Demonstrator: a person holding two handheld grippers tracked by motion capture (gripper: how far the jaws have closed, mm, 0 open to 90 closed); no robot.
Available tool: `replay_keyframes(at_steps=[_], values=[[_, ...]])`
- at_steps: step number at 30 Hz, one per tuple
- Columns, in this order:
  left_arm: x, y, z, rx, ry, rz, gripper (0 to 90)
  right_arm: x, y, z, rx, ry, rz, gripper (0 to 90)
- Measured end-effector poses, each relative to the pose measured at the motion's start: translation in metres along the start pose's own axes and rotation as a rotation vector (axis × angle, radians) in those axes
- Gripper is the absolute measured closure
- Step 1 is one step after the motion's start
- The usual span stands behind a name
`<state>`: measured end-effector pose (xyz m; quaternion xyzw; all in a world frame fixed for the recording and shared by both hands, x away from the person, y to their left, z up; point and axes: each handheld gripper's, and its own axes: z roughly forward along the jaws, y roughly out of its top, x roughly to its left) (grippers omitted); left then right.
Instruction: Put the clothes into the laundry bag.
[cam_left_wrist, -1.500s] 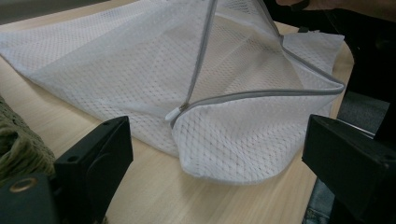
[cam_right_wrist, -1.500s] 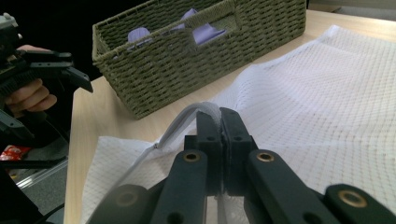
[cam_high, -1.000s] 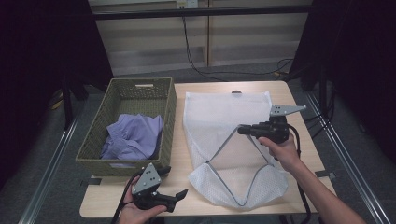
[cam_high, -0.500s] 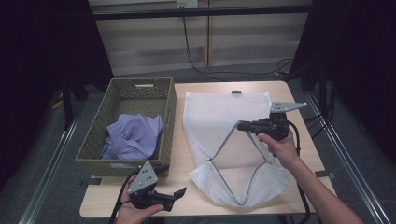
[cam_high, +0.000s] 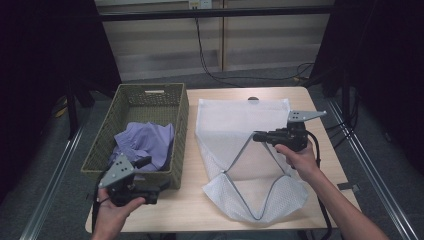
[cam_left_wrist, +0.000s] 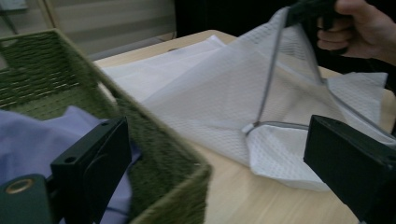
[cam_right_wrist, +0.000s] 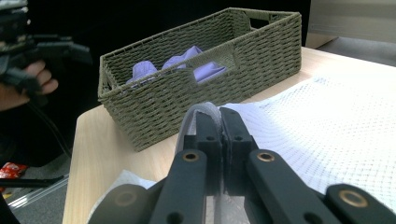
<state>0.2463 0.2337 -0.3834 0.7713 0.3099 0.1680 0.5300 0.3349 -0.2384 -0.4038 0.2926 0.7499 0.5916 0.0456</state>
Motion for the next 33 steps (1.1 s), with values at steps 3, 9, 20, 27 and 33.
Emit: replay_keyframes(at_steps=[3,9,20,27,33], values=[[0.02,0.007,-0.003,0.014,0.033,-0.015,5.8,0.001,0.0,0.001,0.005,0.0,-0.003,88.1],[0.06,0.014,-0.001,0.036,0.075,-0.041,5.7,0.001,0.0,0.002,0.006,0.002,-0.002,88.1],[0.096,0.023,0.017,0.103,0.125,-0.045,5.7,0.0,-0.002,0.003,0.013,0.002,0.002,88.1],[0.115,0.027,0.035,0.141,0.151,-0.07,6.6,-0.001,-0.002,0.004,0.017,-0.006,0.011,88.3],[0.134,0.025,0.049,0.186,0.182,-0.093,6.9,-0.001,-0.002,0.005,0.018,-0.004,0.01,88.3]])
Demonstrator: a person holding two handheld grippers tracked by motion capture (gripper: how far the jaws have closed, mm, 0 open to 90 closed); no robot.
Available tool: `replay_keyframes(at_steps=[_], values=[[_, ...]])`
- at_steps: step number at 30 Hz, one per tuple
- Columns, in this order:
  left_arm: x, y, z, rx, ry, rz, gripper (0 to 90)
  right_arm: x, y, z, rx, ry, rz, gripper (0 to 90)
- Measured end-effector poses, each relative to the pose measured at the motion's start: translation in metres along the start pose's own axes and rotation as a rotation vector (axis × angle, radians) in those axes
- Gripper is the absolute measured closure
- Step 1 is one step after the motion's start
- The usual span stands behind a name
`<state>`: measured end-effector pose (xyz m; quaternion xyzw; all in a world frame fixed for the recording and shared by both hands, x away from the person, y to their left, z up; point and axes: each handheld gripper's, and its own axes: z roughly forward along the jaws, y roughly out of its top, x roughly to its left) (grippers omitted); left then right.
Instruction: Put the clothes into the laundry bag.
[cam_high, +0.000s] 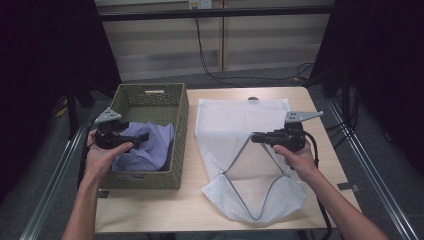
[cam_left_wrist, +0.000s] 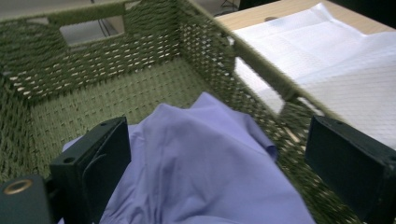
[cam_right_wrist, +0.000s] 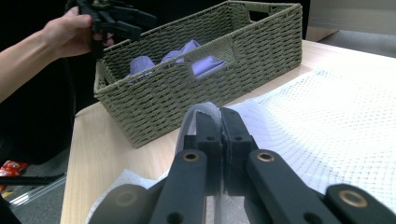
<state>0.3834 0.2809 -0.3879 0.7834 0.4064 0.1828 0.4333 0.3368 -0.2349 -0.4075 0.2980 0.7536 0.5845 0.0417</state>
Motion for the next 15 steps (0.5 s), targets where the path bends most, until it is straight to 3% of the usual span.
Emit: replay_keyframes(at_steps=[8,11,15], values=[[0.013,-0.008,0.022,0.064,0.051,-0.014,9.2,-0.002,-0.001,0.0,0.005,0.004,0.0,88.3],[0.016,-0.012,0.031,0.108,0.049,-0.006,9.0,-0.001,-0.001,0.001,0.008,0.003,0.0,88.3],[0.019,-0.014,0.036,0.155,0.08,0.012,7.7,-0.001,-0.001,0.002,0.013,0.006,-0.002,88.4]])
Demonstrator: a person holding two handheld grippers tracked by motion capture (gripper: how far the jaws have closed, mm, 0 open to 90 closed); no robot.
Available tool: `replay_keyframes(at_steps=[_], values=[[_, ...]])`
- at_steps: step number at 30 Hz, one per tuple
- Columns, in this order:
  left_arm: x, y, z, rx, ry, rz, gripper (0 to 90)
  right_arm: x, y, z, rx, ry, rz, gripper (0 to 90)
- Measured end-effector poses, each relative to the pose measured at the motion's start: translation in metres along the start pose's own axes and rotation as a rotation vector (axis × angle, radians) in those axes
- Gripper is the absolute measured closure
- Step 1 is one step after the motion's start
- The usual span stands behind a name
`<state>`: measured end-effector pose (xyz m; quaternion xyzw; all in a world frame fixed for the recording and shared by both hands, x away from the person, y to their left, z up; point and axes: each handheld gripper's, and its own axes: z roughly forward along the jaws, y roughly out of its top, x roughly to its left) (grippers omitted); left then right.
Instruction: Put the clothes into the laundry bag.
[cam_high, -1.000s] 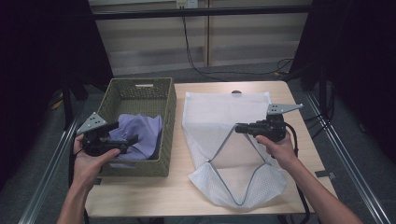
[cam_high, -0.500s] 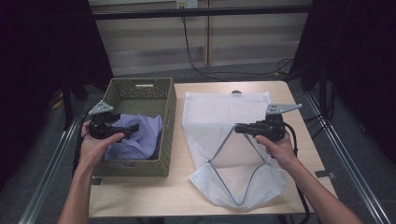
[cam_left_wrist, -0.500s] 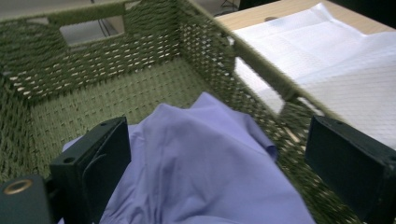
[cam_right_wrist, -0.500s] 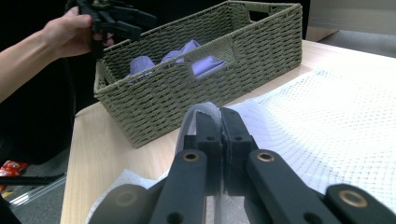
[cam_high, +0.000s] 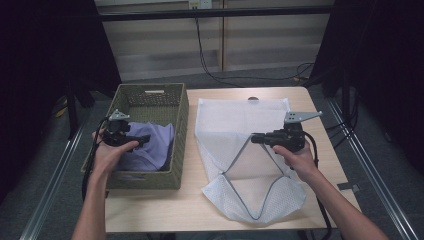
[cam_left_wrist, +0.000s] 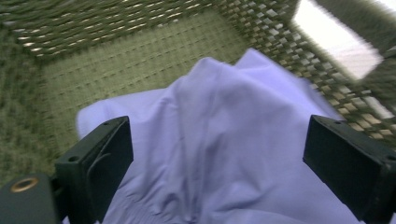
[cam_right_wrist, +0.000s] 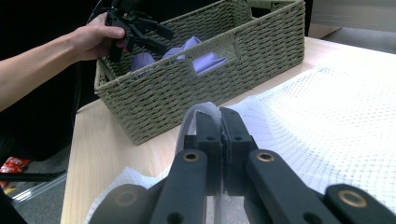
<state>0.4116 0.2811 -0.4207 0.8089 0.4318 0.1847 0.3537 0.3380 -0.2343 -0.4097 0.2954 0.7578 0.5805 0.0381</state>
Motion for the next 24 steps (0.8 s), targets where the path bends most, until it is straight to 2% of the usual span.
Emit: replay_keyframes(at_steps=[1,2,3,4,6,9,11,12,15,17,18,19,20,21,24], values=[[0.002,0.0,0.002,0.004,-0.003,-0.013,7.6,0.0,0.0,0.0,0.001,0.001,0.002,88.4],[0.005,0.001,0.003,0.02,0.002,-0.006,7.3,0.0,0.0,0.001,0.003,0.003,0.002,88.4],[0.008,0.001,0.006,0.038,0.023,-0.005,7.2,0.0,0.0,0.001,0.004,0.004,0.002,88.4],[0.011,0.001,0.009,0.045,0.039,-0.016,6.6,0.0,0.0,0.002,0.006,0.005,-0.002,88.4],[0.016,0.001,0.014,0.068,0.04,-0.037,6.4,0.001,-0.001,0.002,0.01,0.009,-0.003,88.5],[0.022,-0.001,0.022,0.119,0.045,-0.027,6.1,0.0,-0.001,0.003,0.012,0.013,0.0,88.5],[0.024,-0.003,0.025,0.132,0.055,-0.045,5.9,-0.001,-0.001,0.003,0.013,0.012,0.004,88.5],[0.025,-0.003,0.025,0.132,0.083,-0.028,6.0,-0.001,-0.002,0.003,0.013,0.011,0.003,88.5],[0.023,-0.004,0.027,0.127,0.084,-0.039,5.8,-0.001,-0.002,0.002,0.012,0.013,0.002,88.6],[0.024,-0.005,0.029,0.166,0.084,-0.023,5.0,0.0,-0.002,0.002,0.014,0.015,-0.003,88.6],[0.025,-0.006,0.031,0.178,0.073,-0.029,4.5,0.0,-0.002,0.003,0.014,0.015,-0.003,88.6],[0.024,-0.007,0.033,0.185,0.069,-0.051,4.4,0.0,-0.003,0.003,0.015,0.016,-0.002,88.6],[0.025,-0.007,0.034,0.195,0.076,-0.047,4.2,0.0,-0.003,0.003,0.015,0.017,-0.002,88.6],[0.026,-0.008,0.034,0.21,0.066,-0.058,4.0,0.0,-0.003,0.003,0.015,0.017,-0.003,88.6],[0.026,-0.009,0.037,0.249,0.062,-0.047,4.3,0.0,-0.003,0.003,0.016,0.019,-0.005,88.6]])
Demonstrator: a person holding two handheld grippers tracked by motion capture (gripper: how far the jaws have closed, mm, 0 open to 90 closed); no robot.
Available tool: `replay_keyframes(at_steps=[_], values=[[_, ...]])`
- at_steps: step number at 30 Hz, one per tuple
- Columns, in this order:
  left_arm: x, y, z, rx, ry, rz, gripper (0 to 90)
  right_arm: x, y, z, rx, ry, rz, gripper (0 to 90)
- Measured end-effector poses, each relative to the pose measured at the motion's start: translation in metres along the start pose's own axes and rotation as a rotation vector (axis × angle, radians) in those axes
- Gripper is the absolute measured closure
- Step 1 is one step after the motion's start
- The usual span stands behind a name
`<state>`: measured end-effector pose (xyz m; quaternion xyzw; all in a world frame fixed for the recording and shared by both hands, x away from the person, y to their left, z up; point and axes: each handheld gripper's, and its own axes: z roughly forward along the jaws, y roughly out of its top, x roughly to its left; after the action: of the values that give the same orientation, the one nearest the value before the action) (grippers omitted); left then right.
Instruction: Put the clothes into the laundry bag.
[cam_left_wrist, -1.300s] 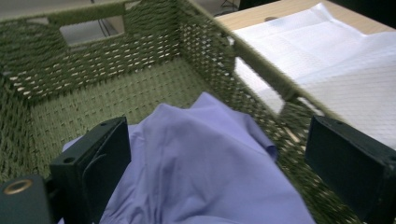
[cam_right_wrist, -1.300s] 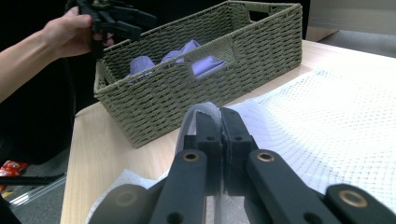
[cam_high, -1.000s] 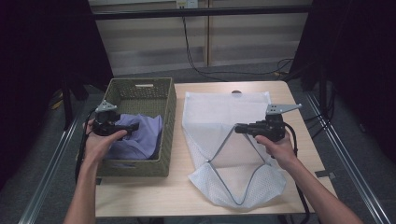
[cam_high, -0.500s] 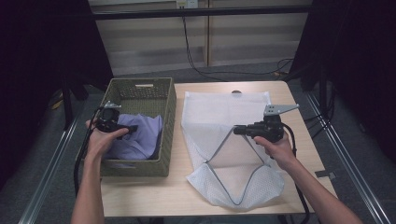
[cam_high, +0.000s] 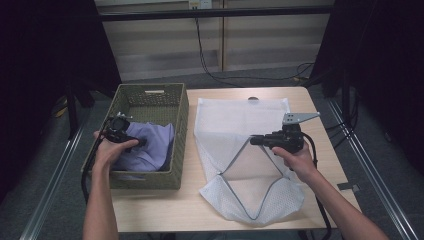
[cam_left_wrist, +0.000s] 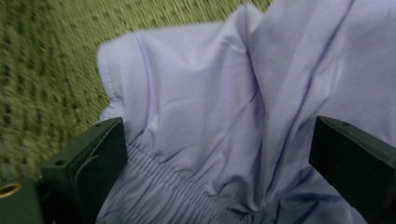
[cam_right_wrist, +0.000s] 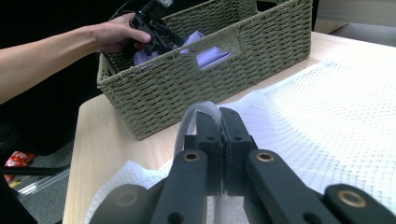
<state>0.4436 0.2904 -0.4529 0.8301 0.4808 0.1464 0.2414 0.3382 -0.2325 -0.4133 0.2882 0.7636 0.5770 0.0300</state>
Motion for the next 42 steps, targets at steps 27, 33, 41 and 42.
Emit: replay_keyframes(at_steps=[27,33,41,42], values=[[-0.018,-0.007,0.03,0.186,-0.092,0.112,0.0,-0.001,-0.002,0.0,0.006,0.002,0.007,88.6],[-0.018,-0.007,0.031,0.193,-0.084,0.101,0.0,-0.002,-0.003,0.0,0.009,0.001,0.009,88.7],[-0.016,0.0,0.025,0.263,-0.105,0.091,15.2,-0.003,-0.003,0.001,0.012,-0.001,0.012,88.6],[-0.016,0.001,0.024,0.27,-0.108,0.096,17.9,-0.003,-0.003,0.001,0.012,-0.001,0.012,88.6]])
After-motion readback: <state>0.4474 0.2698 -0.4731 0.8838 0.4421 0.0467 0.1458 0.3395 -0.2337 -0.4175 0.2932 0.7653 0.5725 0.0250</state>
